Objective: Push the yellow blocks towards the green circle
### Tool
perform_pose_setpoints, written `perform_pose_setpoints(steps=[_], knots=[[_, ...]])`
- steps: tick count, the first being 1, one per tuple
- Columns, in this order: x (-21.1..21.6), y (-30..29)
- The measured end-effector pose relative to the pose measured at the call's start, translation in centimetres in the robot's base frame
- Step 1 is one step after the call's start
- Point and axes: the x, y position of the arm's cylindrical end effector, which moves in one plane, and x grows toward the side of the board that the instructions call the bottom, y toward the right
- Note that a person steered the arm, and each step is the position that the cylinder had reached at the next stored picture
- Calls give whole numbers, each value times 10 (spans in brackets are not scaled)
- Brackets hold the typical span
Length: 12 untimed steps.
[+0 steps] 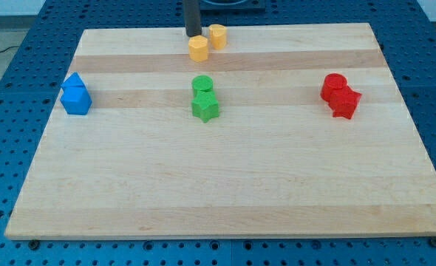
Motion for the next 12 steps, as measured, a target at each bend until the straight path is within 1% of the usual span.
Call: perform_pose_setpoints(steps=[1,2,3,4,5,7,8,9,10,11,12], knots=[[-2,26],[-3,82],[-1,91],[12,78],[15,61],[15,55],[23,17],[53,-5],[79,-9],[72,-8],[57,19]])
